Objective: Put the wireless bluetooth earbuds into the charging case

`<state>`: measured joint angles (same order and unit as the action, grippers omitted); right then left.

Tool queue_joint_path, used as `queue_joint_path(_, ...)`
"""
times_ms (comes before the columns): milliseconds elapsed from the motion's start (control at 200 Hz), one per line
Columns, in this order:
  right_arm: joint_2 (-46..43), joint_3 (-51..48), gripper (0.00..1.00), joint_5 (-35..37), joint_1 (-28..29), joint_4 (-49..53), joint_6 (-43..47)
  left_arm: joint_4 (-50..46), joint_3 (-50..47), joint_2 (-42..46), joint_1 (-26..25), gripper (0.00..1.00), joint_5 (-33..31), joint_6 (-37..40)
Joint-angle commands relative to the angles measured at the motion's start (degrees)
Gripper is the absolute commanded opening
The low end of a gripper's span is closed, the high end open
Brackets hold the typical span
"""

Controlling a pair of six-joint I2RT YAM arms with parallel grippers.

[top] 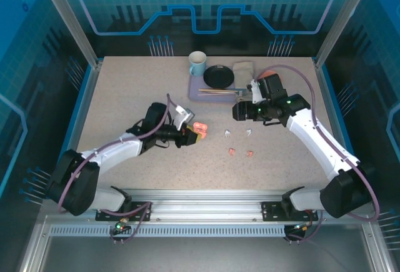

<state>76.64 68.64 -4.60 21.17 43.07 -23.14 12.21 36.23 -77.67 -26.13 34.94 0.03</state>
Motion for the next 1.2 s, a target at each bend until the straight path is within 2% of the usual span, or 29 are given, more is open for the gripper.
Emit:
queue_joint_path(0,1.46,-3.15,0.75,4.42,-0.4,-1.04,-5.17,24.09,-5.35,0.67,-0.81,0.0,-6.23,-0.35)
queue_joint_path(95,2.87,-4.92,0.75,8.58,-0.38,1.23,-8.36,33.16,-8.29,-0.82,-2.85,0.0,-8.25,-0.37)
queue_joint_path(295,3.27,-10.15,0.73,12.58,0.49,4.22,-13.86,43.57,-8.53,-6.11,-5.93,0.0,-8.24,-0.18)
queue_joint_path(545,4.88,-12.92,0.69,12.36,5.25,4.28,-18.26,53.06,-9.65,-10.46,-5.91,0.0,-5.63,-2.67)
queue_joint_path(805,11.55,-10.94,0.64,10.56,10.97,1.77,-27.33,53.43,-11.44,-8.97,-5.86,0.0,-5.01,-0.9)
queue_joint_path(1195,21.41,-6.24,0.56,10.5,16.07,0.79,-33.03,52.31,-11.75,-7.03,-5.02,0.0,-4.19,-0.12)
